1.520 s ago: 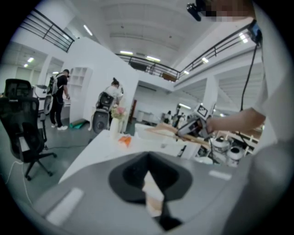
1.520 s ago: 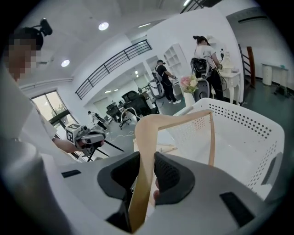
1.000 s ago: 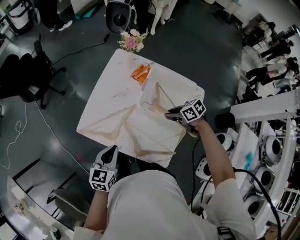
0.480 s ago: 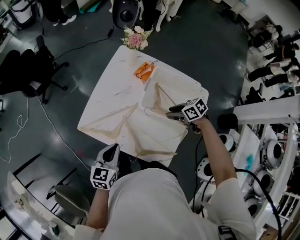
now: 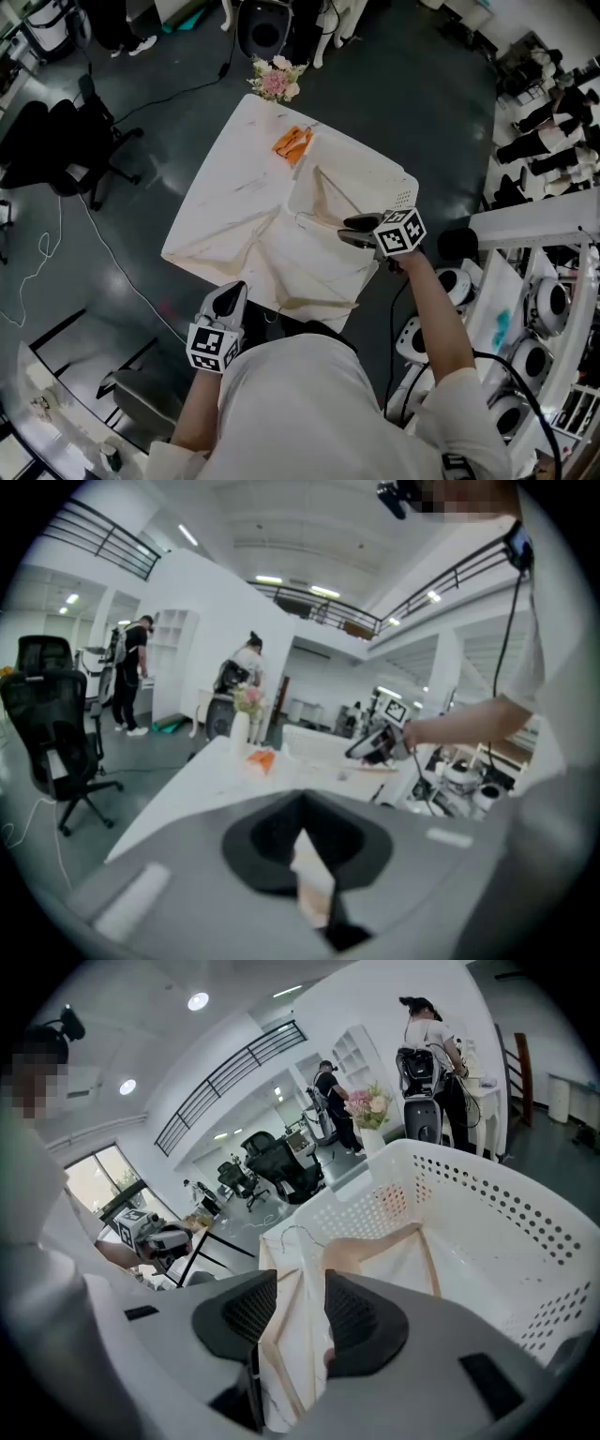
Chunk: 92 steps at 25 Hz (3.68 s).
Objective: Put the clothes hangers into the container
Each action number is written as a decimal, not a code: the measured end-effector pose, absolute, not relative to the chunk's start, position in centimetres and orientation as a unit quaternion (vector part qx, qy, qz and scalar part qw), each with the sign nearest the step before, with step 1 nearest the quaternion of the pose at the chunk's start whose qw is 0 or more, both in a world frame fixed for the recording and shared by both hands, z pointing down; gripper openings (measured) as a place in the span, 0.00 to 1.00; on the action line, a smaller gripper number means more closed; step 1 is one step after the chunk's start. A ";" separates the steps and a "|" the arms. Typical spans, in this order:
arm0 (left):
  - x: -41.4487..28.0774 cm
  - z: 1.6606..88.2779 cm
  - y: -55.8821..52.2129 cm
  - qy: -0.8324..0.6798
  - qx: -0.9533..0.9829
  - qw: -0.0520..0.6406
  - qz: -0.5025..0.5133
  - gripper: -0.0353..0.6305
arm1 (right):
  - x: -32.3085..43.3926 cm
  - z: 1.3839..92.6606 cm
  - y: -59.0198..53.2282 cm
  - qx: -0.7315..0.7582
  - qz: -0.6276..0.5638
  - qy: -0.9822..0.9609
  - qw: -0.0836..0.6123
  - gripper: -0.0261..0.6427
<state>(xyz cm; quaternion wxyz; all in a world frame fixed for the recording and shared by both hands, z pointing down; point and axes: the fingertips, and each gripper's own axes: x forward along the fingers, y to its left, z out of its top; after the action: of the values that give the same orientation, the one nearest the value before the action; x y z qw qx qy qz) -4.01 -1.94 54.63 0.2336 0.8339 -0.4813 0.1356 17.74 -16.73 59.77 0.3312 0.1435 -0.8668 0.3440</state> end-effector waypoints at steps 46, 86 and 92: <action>-3.8 50.1 1.9 -0.420 0.882 0.193 0.090 0.06 | 12.0 50.7 1.3 0.268 0.308 -0.909 0.082 0.04; -4.9 60.2 7.8 -0.447 0.822 0.310 0.170 0.06 | 16.2 80.8 6.3 0.116 0.210 -0.827 0.508 0.22; -6.2 61.2 8.4 -0.459 0.809 0.325 0.172 0.06 | 15.8 83.1 6.7 0.078 0.143 -0.816 0.555 0.24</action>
<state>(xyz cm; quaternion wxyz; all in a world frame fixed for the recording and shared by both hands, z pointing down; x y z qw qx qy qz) -6.17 8.36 61.16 0.3254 0.8089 -0.4586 0.1716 15.83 6.69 83.10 0.5551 0.0776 -0.8157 0.1434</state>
